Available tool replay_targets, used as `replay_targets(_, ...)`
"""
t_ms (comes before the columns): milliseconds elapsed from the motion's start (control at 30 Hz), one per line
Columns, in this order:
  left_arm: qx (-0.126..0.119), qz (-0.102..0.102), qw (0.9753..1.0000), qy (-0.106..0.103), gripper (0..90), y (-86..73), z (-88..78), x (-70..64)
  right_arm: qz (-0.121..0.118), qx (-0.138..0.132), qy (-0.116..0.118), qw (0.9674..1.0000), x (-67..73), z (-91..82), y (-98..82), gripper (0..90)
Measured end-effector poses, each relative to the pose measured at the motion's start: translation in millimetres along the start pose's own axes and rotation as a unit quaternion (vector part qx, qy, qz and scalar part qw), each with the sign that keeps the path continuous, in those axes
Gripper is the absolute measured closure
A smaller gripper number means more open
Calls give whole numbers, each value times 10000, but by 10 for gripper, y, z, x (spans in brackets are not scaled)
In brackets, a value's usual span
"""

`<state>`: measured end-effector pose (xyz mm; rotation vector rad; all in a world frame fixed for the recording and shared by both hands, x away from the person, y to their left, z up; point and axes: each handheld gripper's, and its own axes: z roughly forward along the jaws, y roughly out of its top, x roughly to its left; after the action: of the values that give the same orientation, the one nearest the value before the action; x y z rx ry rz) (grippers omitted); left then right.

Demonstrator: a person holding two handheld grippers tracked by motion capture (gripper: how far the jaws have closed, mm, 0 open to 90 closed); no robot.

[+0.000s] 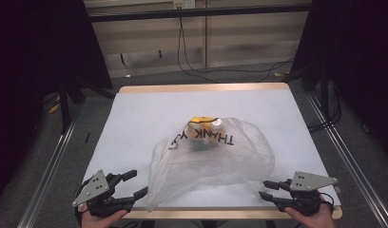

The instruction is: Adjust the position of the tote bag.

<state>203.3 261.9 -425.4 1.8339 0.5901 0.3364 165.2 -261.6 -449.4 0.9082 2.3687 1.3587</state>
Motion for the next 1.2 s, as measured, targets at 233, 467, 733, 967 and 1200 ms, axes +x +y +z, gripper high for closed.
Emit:
replay_targets(233, -61, -3, 9998, -186, 249, 36, 2, -105, -3, 210, 106, 9997, -12, 74, -3, 493)
replay_targets(467, 203, 176, 9988, -416, 294, -15, 47, -196, -134, 443, 128, 9988, 10, 170, -9, 458)
replay_targets(733, 450, 221, 9969, -614, 294, -41, 133, -250, -205, 659, 182, 9974, 3, 292, -8, 430)
replay_targets(967, 844, 252, 9947, -528, 281, -120, 222, -209, -226, 838, 300, 9958, -7, 360, -15, 490)
replay_targets(1200, 957, 71, 9938, -558, 537, -132, 253, -137, -331, 861, 205, 9955, -22, 405, -3, 690)
